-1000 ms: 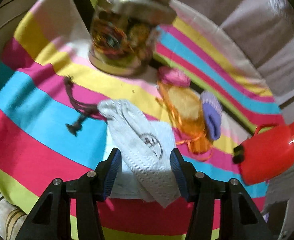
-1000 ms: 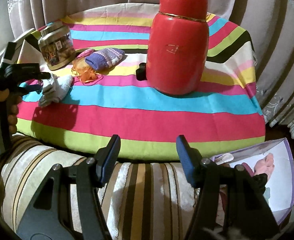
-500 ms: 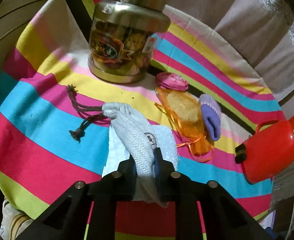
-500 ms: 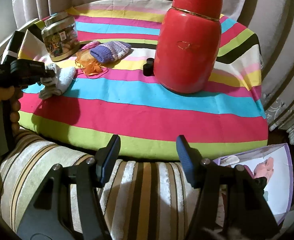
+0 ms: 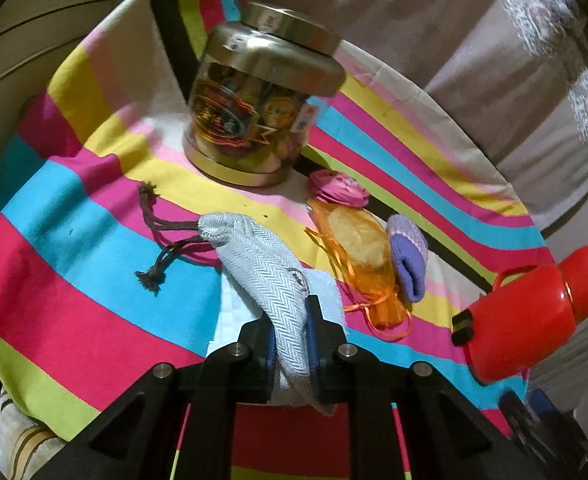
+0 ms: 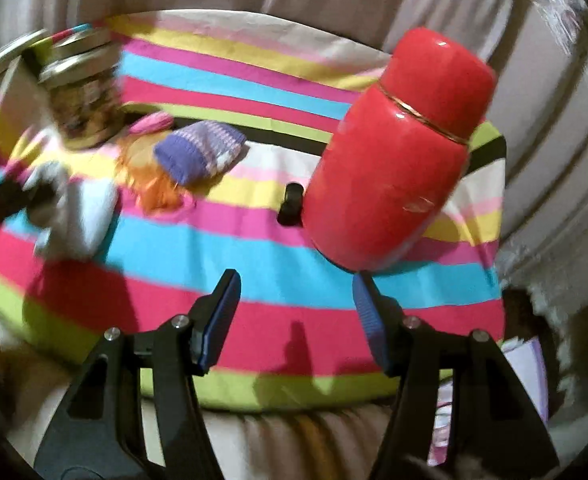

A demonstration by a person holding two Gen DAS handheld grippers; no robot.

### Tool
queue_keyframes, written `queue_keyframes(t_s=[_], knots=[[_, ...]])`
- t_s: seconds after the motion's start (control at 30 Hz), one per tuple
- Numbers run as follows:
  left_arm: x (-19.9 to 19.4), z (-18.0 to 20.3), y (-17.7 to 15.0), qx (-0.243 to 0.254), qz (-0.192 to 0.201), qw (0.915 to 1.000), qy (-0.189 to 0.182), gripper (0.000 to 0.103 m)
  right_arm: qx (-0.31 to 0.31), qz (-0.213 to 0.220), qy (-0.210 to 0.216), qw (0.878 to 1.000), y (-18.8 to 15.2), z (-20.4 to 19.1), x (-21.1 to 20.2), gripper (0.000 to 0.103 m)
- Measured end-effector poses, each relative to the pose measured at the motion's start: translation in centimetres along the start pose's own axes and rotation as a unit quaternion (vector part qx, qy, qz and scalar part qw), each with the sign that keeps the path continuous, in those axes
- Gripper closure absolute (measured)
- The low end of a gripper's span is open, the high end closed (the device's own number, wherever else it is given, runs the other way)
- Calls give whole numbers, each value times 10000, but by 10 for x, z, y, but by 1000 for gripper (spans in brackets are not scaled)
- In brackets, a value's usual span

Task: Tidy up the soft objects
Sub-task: 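Grasp the grey herringbone pouch with the left tool, then grasp the black hair tie with the right tool while the left tool holds the pouch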

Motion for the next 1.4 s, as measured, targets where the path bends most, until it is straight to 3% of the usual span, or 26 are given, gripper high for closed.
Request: queue_keyframes(t_s=[0.1,0.3,0.53,0.67,0.8,1.1,1.2,1.4], knots=[[-2,-11,4,-150,130,9997,108,90,470,-446,-417,9970,8,-19,36,40],[-1,-33,8,-453,285,9980,333,90,1429,-803,-1101,9803,7,-24,84,40],[3,-31,6,-414,278,9982,321,90,2066,-862,-1623,9610,10,-13,113,40],[5,-30,4,-385,252,9985,312,89,2112,-866,-1898,9549,9,-11,127,44],[9,-32,3,-390,201,9986,301,90,2336,-1008,-1903,9482,5,-9,139,51],[14,-32,2,-401,141,9988,247,89,2738,-1012,-2104,9330,4,-2,147,53],[15,-33,2,-412,128,9988,233,89,2826,-965,-2110,9307,5,1,150,66],[14,-33,1,-396,139,9989,226,90,3053,-935,-2134,9233,7,6,163,79]])
Point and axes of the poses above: each gripper's, at about its wrist camera, not at the fingertips, and x roughly the way its jaws point, z to its right, y to its top, the point moved 2 cm from there along x, roughly the way its jaws point, and after that the axes turned 15 degrees about z, right-handed, at the moved point
